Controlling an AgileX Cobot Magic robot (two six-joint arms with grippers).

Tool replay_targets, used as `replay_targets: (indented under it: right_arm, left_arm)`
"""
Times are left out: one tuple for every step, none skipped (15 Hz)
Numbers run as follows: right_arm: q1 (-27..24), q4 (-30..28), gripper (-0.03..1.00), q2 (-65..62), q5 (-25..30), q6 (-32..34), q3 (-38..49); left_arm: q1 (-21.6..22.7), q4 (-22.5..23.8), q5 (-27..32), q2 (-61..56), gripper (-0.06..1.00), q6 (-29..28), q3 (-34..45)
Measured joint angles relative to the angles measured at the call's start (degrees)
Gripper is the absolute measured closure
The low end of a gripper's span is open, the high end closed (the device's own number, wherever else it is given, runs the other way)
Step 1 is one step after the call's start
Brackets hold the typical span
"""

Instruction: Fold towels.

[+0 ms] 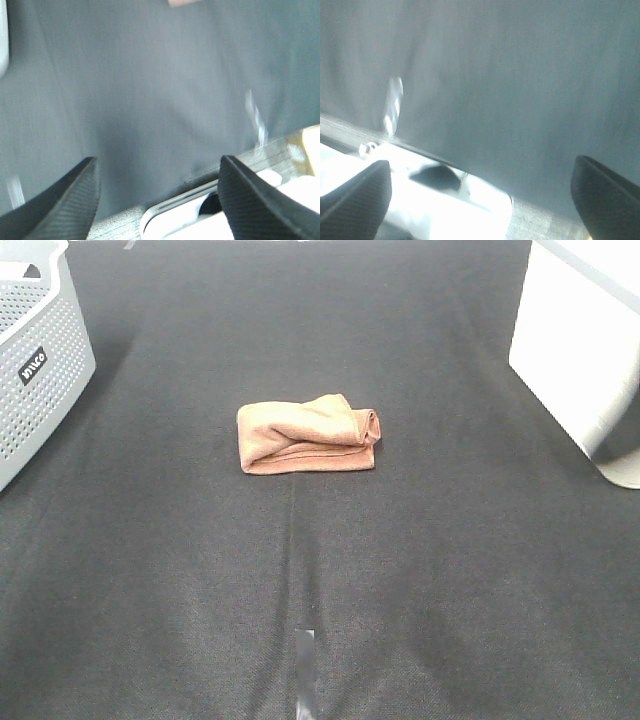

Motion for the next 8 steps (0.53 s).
replay_targets:
  right_arm:
    - [0.0,0.0,0.06,0.0,0.0,0.0,0.0]
    - [0.0,-0.6,0.06,-7.6,-1.1,0.0,7.6]
    - [0.0,-1.3,0.06,-12.4,-1.6,0.0,11.8]
    - [0.0,-2.4,0.06,-17.7,-2.5,-0.1,15.5]
    - [0.0,-4.0,0.06,-22.5,-3.5,-0.2,18.7]
    - [0.0,-5.8,0.06,-27.4,-4.5,-0.2,21.6]
    - [0.0,-7.4,0.06,-31.6,-5.3,-0.2,23.8]
    - [0.0,-9.0,0.06,-35.3,-5.7,-0.2,25.2]
  left_arm:
    - [0.0,0.0,0.0,0.0,0.3,0.0,0.0]
    - [0.0,0.0,0.1,-9.1,0.3,0.6,7.6]
    - [0.0,0.0,0.1,-15.7,0.3,1.4,11.4]
    - [0.0,0.0,0.2,-21.7,0.3,2.3,14.8]
    - [0.0,0.0,0.2,-27.2,0.3,3.4,18.2]
    - [0.0,0.0,0.1,-32.8,0.3,4.7,21.0]
    - [0.0,0.0,-0.4,-37.2,0.3,5.7,23.2]
    - [0.0,0.0,-1.6,-41.3,0.3,6.0,25.3]
